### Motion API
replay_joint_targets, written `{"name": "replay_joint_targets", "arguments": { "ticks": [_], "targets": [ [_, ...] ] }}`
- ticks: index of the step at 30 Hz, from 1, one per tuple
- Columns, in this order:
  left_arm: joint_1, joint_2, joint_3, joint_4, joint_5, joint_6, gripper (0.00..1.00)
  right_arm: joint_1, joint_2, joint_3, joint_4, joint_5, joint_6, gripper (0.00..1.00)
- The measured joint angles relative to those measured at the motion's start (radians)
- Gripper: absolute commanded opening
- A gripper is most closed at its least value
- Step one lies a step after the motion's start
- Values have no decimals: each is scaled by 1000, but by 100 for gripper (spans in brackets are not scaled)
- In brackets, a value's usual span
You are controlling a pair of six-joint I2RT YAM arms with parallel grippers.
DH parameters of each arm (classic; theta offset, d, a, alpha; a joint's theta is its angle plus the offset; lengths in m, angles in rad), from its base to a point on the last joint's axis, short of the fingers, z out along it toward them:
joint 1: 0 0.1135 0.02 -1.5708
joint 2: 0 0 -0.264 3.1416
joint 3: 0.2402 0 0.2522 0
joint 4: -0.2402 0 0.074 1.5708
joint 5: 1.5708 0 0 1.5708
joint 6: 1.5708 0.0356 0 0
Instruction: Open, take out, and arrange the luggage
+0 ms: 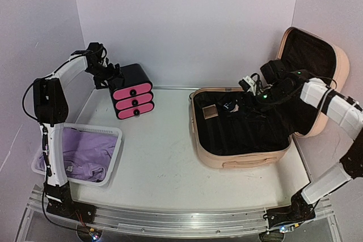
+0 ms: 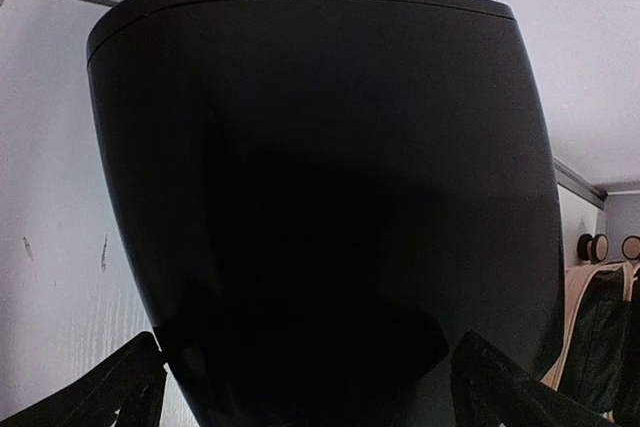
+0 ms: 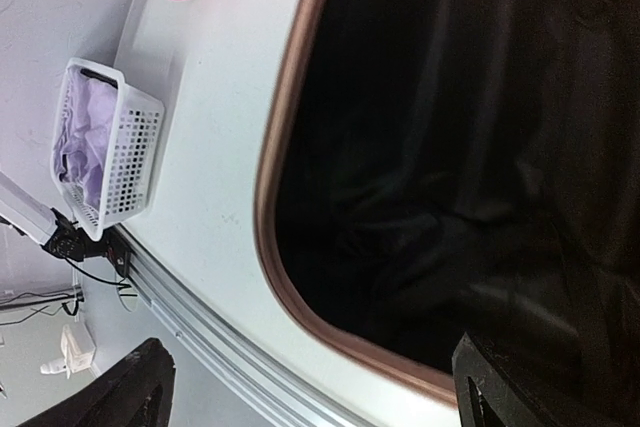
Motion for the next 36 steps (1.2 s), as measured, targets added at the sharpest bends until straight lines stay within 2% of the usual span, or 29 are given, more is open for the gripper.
{"name": "replay_joint_targets", "arguments": {
  "ticks": [11,17,19,21,23,27,32,36],
  "targets": [
    [-13,19,-21,58,107,53,86,57,357,248,259,7,161,98],
    [-48,-4,-98,143,163,80,81,139,497,415,292,41,151,98],
    [-66,-22,-130,154,183,95,79,177,547,472,302,69,123,93],
    [-82,-42,-161,157,199,106,78,209,589,516,306,101,91,86],
    [-93,-66,-196,160,213,123,78,239,641,574,307,133,69,83],
    [-116,-101,-250,137,234,149,78,293,754,683,328,185,58,84],
    [-172,-85,-334,75,271,177,79,343,850,736,389,294,73,86],
    [-190,-106,-354,63,301,176,84,365,900,745,476,371,117,85]
  ]
}}
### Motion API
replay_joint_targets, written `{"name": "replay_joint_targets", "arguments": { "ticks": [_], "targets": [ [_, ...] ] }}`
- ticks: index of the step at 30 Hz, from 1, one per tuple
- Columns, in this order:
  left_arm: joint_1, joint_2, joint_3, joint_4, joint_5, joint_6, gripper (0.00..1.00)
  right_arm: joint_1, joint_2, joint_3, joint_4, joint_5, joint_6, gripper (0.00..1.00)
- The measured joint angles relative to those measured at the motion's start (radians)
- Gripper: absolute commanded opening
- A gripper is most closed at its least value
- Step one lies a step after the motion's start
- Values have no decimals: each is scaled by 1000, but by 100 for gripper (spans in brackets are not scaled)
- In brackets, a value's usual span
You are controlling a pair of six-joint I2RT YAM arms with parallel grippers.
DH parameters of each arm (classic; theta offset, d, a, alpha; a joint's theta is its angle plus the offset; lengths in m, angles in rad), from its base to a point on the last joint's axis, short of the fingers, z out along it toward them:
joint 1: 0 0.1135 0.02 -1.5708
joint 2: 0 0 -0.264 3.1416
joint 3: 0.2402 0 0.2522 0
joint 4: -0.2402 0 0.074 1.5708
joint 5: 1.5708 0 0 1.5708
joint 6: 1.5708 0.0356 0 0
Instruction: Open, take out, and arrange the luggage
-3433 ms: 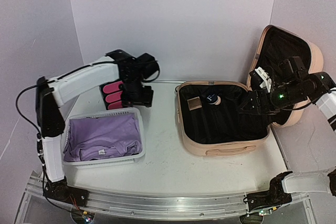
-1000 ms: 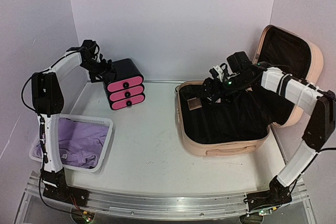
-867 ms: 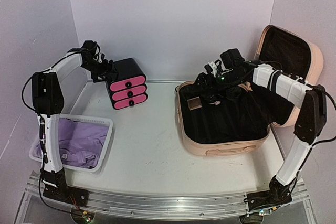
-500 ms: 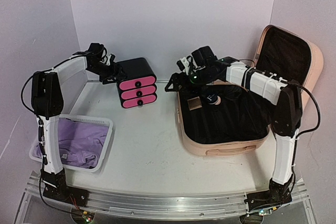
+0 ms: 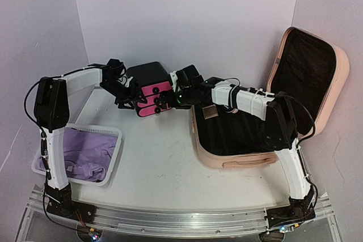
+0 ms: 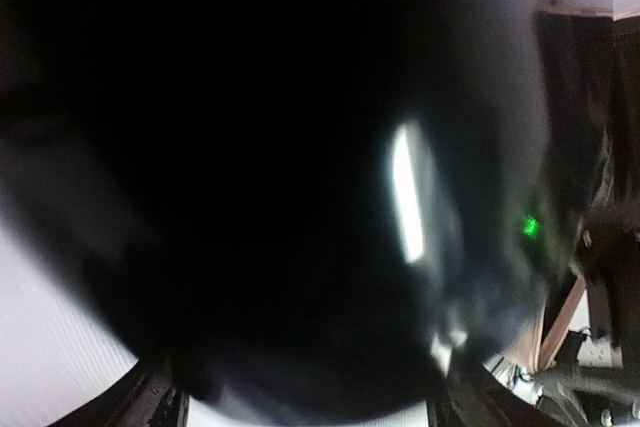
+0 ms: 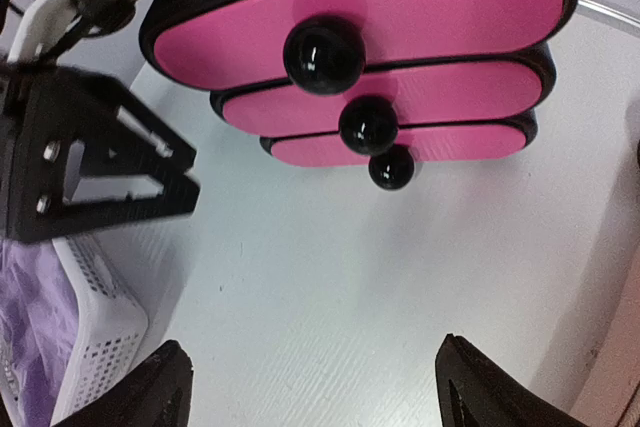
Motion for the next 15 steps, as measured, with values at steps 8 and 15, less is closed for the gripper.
{"name": "replay_joint_targets", "arguments": {
  "ticks": [8,15],
  "targets": [
    [-4,-172,-105,-44,-5,0,95,-4,179,180,124,82,13,87],
    [29,-347,-113,-31,-3,-5,95,-10,314,358,169,126,16,68]
  ]
}}
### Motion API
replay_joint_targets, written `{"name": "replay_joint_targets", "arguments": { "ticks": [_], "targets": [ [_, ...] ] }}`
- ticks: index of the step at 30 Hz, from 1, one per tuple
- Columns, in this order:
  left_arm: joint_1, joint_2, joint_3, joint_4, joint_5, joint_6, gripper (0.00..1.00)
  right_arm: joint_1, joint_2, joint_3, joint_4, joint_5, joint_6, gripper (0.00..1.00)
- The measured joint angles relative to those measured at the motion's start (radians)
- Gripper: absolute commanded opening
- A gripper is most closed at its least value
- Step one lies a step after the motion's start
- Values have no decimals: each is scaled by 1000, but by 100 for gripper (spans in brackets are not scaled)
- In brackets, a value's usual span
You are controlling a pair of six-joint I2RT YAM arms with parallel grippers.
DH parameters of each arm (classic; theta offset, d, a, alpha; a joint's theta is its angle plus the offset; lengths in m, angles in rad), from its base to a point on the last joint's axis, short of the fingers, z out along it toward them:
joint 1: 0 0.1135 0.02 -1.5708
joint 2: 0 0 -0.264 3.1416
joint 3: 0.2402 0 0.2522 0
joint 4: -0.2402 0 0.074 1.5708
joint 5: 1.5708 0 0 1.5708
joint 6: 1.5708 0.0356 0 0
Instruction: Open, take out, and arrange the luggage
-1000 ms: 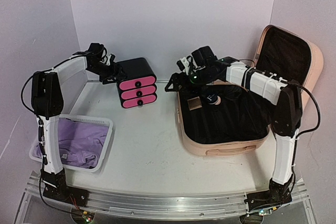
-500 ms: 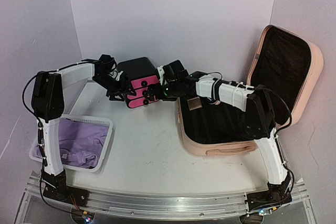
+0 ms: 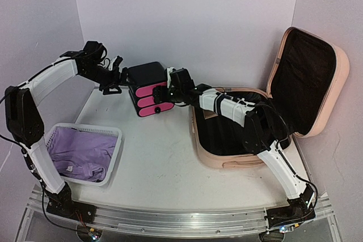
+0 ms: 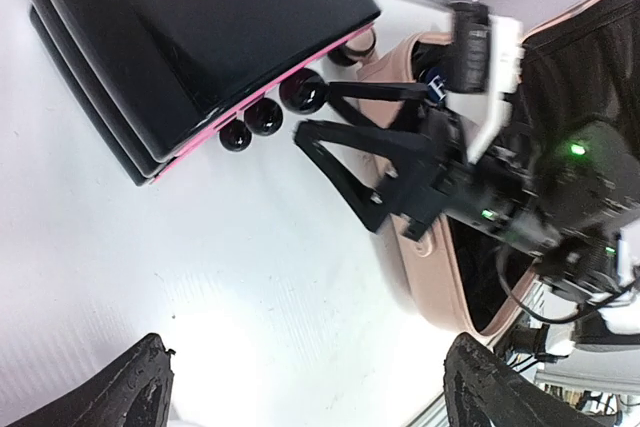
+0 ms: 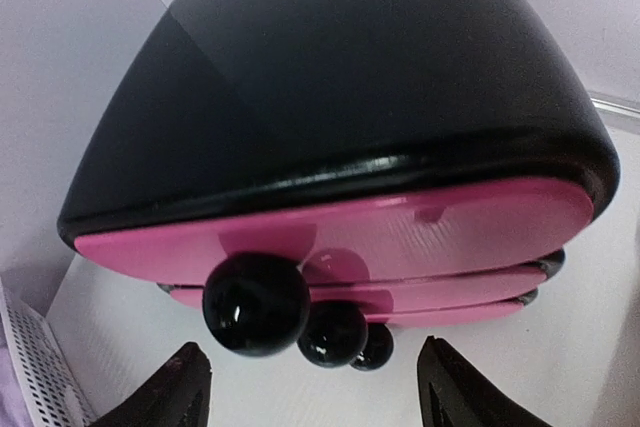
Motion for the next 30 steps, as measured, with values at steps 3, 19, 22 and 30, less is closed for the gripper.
{"name": "replay_joint_targets", "arguments": {
  "ticks": [3,19,22,30],
  "targets": [
    [5,-42,-25,8,1,-1,95,0,41,57,21,-1,14,64],
    [9,-116,-108,6,-11,0,95,18,122,184,69,29,50,0],
    [17,-118,-108,5,-11,0,96,19,120,172,80,30,48,0],
    [58,-123,-101,4,-10,0,96,25,-26,-61,116,4,52,0]
  ]
}}
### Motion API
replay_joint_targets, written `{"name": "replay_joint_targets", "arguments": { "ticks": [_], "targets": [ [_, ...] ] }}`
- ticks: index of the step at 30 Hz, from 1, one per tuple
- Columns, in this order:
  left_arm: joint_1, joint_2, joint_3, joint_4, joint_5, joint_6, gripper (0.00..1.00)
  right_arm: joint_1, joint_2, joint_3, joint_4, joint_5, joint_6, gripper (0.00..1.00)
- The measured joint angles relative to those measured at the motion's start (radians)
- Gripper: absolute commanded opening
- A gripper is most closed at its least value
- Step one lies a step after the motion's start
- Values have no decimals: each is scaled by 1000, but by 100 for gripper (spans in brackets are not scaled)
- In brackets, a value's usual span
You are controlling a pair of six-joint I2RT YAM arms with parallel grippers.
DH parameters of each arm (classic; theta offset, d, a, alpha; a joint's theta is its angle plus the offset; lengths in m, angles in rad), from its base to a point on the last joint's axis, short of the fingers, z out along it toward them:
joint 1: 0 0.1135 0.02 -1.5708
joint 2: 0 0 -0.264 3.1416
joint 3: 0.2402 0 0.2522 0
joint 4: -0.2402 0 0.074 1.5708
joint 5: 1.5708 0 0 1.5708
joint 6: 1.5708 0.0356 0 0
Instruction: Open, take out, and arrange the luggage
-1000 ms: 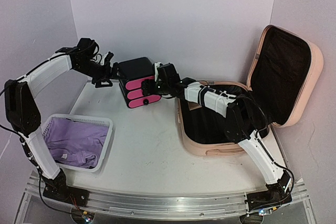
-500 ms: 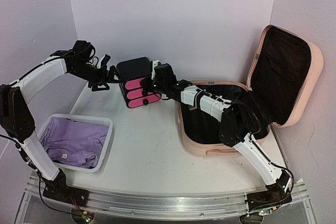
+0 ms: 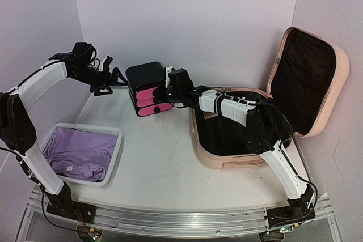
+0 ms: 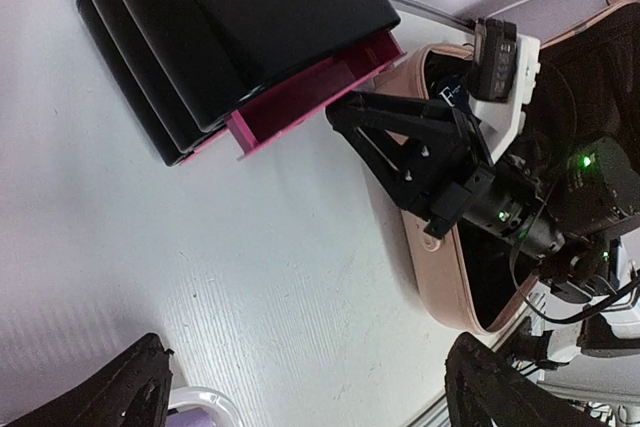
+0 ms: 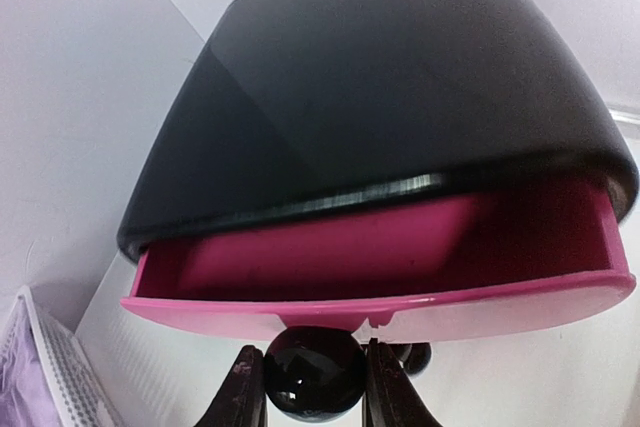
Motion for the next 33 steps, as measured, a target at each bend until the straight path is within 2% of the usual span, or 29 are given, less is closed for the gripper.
{"name": "replay_joint_targets", "arguments": {
  "ticks": [12,26,33],
  "targets": [
    [16,5,90,3,20,-5,96,35,-278,-406,15,-27,9,0],
    [18,25,97,2,26,-22,97,68,-406,-592,45,-25,15,0],
    [22,30,100,2,26,-23,97,87,-426,-635,69,-22,15,0]
  ]
}}
